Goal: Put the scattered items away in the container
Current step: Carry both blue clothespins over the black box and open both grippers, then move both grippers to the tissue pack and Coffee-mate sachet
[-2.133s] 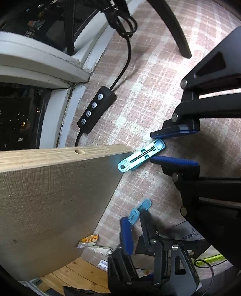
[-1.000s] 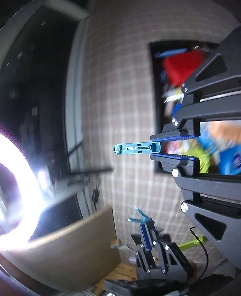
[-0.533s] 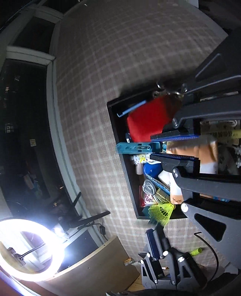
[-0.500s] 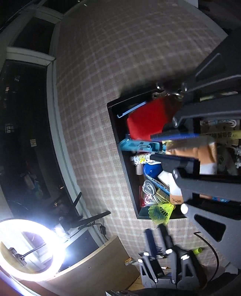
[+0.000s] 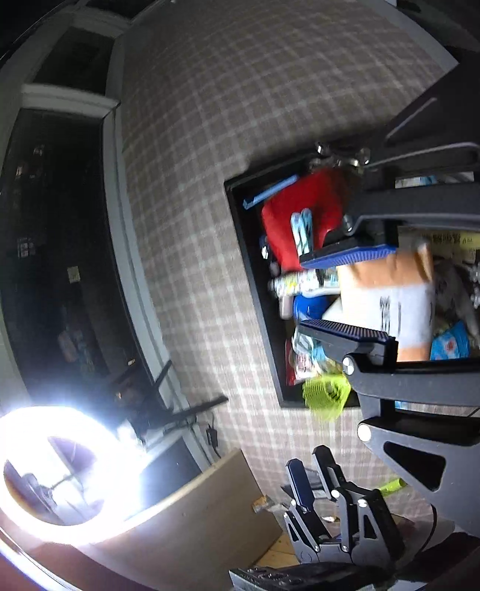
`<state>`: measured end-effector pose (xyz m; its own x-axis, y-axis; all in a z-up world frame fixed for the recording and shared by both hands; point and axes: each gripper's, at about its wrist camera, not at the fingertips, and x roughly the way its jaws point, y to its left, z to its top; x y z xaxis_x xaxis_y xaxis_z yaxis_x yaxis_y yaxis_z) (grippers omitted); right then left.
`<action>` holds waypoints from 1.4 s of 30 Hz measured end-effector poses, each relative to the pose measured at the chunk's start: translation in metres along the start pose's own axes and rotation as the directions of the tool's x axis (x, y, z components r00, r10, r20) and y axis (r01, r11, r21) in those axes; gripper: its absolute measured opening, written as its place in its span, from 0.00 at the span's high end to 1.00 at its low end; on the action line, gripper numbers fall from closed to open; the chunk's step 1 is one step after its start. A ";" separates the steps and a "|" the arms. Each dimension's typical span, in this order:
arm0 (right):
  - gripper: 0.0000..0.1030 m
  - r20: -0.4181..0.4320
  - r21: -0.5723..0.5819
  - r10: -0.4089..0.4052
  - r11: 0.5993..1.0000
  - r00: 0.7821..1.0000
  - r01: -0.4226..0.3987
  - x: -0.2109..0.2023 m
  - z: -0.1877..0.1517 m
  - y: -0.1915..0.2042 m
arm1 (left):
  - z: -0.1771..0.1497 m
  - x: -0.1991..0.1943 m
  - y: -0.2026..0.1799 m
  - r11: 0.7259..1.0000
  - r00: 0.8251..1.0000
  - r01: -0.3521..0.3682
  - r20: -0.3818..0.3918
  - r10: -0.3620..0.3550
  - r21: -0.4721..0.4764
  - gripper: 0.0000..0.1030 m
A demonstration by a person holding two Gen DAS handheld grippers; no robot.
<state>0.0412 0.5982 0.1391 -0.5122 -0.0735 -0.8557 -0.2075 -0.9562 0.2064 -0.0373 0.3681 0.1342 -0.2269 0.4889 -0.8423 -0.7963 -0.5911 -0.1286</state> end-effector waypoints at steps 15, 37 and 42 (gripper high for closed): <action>0.72 -0.068 -0.234 0.115 0.964 0.991 -0.128 0.033 0.010 0.135 | -0.099 -0.065 0.164 0.914 0.966 -0.251 -0.023 0.257 -0.318 0.65; 0.46 -0.321 -0.571 0.259 0.714 0.911 -0.404 0.141 -0.037 0.452 | -0.259 -0.123 0.399 0.585 0.839 -0.530 -0.279 0.467 -0.614 0.52; 0.46 -0.415 -0.551 0.272 0.684 0.868 -0.478 0.178 -0.075 0.520 | -0.271 -0.108 0.437 0.553 0.831 -0.545 -0.320 0.455 -0.630 0.48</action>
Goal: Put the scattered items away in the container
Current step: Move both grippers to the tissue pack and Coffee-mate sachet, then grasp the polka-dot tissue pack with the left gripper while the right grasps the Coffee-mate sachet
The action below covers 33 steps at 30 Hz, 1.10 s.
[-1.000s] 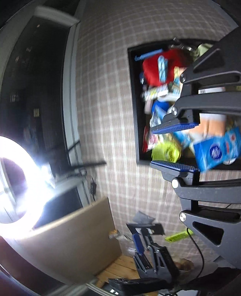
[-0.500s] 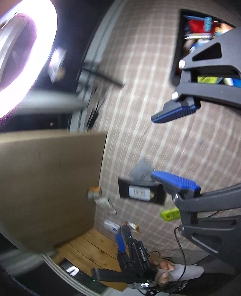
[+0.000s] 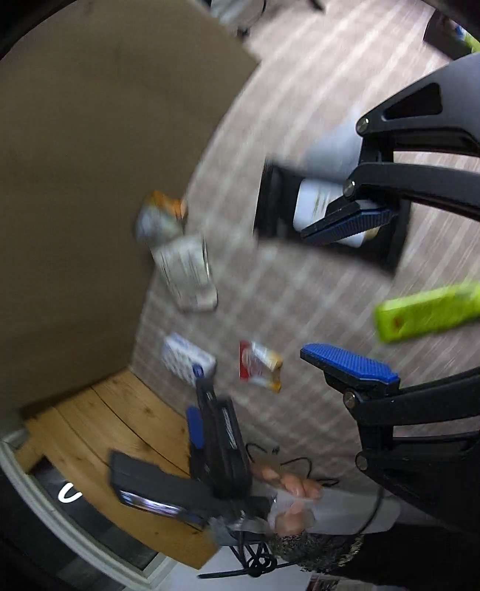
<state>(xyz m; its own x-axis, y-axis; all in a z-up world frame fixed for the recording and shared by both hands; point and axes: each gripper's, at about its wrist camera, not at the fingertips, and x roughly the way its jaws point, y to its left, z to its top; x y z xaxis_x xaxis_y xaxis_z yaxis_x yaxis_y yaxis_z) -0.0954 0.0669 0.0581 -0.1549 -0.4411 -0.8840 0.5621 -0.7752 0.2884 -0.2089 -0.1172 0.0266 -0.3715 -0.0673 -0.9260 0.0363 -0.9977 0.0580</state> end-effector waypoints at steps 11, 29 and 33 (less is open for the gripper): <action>0.46 -0.098 0.054 -0.041 0.997 0.994 0.047 0.117 0.028 0.066 | 0.025 0.047 0.010 0.999 1.000 0.006 -0.023 -0.006 -0.035 0.37; 0.71 -0.062 -0.134 -0.180 0.976 0.982 0.171 0.139 0.012 0.109 | 0.000 0.059 0.028 0.997 1.000 0.000 0.011 0.001 -0.075 0.53; 0.82 -0.079 -0.135 -0.162 0.979 0.984 0.151 0.139 0.010 0.114 | -0.009 0.055 0.033 0.995 1.000 -0.015 0.016 0.017 -0.094 0.54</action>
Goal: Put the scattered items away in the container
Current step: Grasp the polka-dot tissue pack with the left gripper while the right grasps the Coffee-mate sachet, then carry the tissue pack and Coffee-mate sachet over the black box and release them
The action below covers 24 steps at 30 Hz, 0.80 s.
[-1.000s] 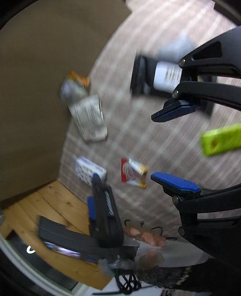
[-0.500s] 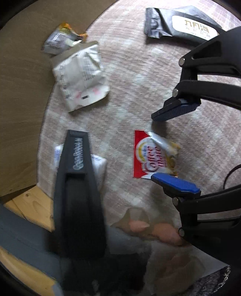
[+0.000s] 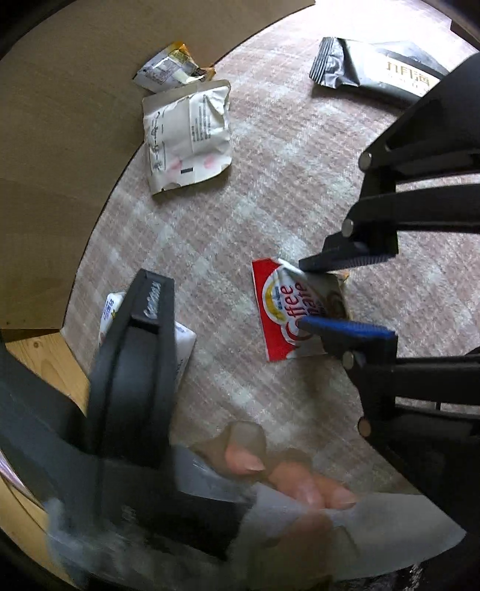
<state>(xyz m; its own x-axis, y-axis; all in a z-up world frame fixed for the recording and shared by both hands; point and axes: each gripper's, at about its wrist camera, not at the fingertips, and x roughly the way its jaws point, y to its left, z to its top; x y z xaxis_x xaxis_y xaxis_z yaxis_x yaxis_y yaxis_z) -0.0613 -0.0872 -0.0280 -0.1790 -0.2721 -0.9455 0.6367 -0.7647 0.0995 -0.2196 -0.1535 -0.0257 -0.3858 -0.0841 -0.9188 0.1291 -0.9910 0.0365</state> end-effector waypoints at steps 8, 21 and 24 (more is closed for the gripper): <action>0.87 -0.014 0.100 0.143 0.985 0.990 -0.140 -0.006 -0.014 -0.013 | -0.025 -0.021 0.016 0.999 1.000 -0.008 0.010 0.008 -0.050 0.55; 0.88 0.109 0.191 0.104 0.974 0.989 -0.124 -0.086 -0.053 -0.090 | -0.053 -0.115 -0.020 0.999 0.996 0.000 0.091 -0.004 0.048 0.55; 0.88 0.152 0.229 0.057 0.969 0.987 -0.092 -0.120 -0.082 -0.113 | -0.064 -0.151 -0.053 0.994 0.991 0.033 0.123 -0.047 0.109 0.55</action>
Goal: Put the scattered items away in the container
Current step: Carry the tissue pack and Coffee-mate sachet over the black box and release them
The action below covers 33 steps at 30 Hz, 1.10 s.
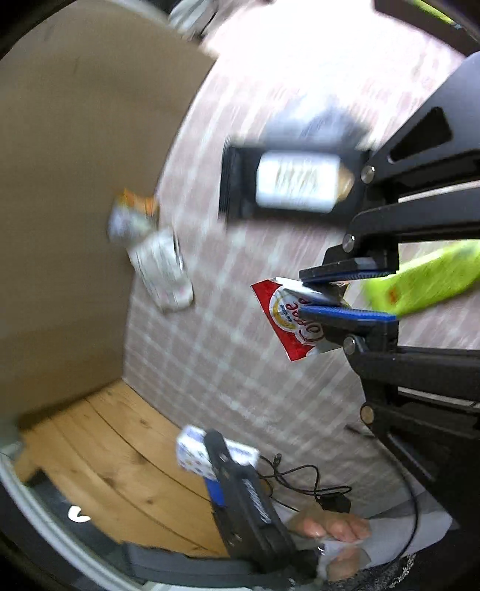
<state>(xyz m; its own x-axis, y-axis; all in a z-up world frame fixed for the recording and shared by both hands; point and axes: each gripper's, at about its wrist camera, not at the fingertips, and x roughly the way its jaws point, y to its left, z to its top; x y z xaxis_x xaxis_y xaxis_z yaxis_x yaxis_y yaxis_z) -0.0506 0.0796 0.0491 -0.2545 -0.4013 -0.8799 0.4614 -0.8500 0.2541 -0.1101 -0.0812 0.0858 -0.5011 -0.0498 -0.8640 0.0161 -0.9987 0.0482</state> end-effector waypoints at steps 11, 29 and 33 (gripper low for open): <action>0.88 0.162 0.269 -0.160 0.957 0.974 0.112 -0.175 -0.091 -0.160 | -0.011 -0.092 -0.191 0.940 0.973 0.206 0.047 -0.227 0.273 0.55; 0.88 0.095 0.646 -0.412 0.719 0.906 0.259 -0.328 -0.304 -0.352 | -0.151 -0.174 -0.453 0.628 0.857 0.479 -0.172 -0.486 0.614 0.55; 0.88 0.076 0.680 -0.422 0.685 0.904 0.262 -0.340 -0.335 -0.368 | -0.188 -0.183 -0.476 0.557 0.843 0.500 -0.225 -0.489 0.664 0.54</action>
<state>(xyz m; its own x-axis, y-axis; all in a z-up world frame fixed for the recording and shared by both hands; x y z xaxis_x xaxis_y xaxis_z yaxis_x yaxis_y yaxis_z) 0.1513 0.6428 0.1202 -0.4892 -0.0303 -0.8717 -0.3284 -0.9195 0.2162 0.1371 0.4012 0.1268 -0.2359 0.4439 -0.8645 -0.8157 -0.5740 -0.0722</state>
